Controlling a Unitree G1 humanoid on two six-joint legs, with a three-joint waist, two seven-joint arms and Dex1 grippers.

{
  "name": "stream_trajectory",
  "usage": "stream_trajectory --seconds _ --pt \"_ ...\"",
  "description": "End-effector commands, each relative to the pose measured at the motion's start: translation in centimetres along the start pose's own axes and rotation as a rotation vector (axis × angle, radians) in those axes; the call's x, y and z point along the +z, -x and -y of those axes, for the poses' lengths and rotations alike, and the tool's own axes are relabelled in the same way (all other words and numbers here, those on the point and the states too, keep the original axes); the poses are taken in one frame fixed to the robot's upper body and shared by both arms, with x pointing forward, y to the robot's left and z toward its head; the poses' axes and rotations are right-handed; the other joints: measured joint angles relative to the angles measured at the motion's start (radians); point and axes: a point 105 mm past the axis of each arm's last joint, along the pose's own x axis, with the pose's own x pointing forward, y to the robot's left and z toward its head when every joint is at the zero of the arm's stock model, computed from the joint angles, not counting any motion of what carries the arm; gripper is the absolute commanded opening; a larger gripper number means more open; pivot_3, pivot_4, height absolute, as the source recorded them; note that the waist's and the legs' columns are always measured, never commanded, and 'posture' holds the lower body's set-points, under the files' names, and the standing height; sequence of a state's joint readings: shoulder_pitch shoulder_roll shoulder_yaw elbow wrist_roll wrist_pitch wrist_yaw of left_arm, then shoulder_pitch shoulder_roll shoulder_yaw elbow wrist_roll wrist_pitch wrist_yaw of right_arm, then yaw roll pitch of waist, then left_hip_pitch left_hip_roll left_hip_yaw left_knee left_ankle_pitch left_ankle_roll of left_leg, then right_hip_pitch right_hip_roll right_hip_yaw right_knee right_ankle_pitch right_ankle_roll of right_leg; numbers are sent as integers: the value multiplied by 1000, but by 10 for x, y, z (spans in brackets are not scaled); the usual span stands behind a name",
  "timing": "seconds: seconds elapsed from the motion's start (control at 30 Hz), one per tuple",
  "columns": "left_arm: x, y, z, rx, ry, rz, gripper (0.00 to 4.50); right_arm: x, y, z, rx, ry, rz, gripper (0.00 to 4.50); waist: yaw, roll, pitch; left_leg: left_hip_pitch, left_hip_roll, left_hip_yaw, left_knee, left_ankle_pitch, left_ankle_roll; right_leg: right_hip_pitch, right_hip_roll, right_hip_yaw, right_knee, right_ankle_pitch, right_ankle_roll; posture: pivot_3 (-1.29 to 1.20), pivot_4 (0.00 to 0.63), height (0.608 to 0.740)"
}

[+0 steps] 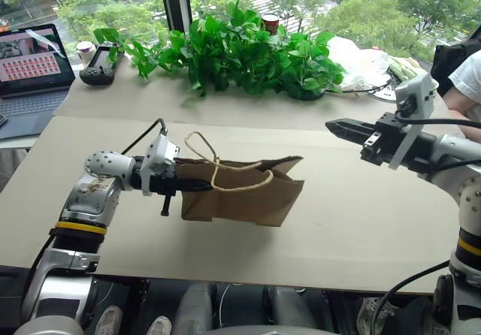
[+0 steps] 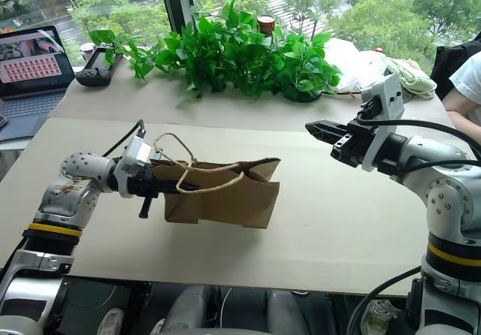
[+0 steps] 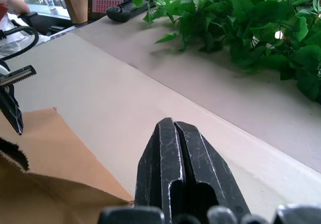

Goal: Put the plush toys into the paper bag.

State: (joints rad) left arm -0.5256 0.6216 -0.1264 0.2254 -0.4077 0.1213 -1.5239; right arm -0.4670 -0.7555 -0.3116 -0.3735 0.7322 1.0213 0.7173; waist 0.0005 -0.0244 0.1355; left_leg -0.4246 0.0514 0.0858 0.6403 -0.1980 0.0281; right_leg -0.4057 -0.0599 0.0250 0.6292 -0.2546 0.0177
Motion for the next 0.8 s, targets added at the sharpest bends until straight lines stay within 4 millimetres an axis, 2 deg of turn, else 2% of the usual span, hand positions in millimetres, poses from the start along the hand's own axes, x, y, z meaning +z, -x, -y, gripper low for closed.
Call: stream_trajectory --seconds 0.03,0.2,0.43,0.8 --pt "-2 -6 -4 -16 -60 -7 30 11 8 -10 35 59 21 0 1 0 0 0 0 0 0 0 0 0 0 0 0 0 0 0 150 740" --pt "0 -10 -18 54 -55 35 30 3 15 -15 61 74 -27 0 2 0 0 0 0 -1 0 0 0 0 0 1 0 0 0 0 150 740" --pt "-4 -9 -17 41 -56 23 30 -19 27 -21 113 96 -149 0 3 0 0 0 0 -1 1 0 0 0 0 1 0 0 0 0 150 740" --pt "-7 -13 -21 51 -55 25 30 -23 32 -19 129 83 -175 0 3 0 0 1 0 -1 2 0 0 1 0 1 1 0 0 0 150 740"
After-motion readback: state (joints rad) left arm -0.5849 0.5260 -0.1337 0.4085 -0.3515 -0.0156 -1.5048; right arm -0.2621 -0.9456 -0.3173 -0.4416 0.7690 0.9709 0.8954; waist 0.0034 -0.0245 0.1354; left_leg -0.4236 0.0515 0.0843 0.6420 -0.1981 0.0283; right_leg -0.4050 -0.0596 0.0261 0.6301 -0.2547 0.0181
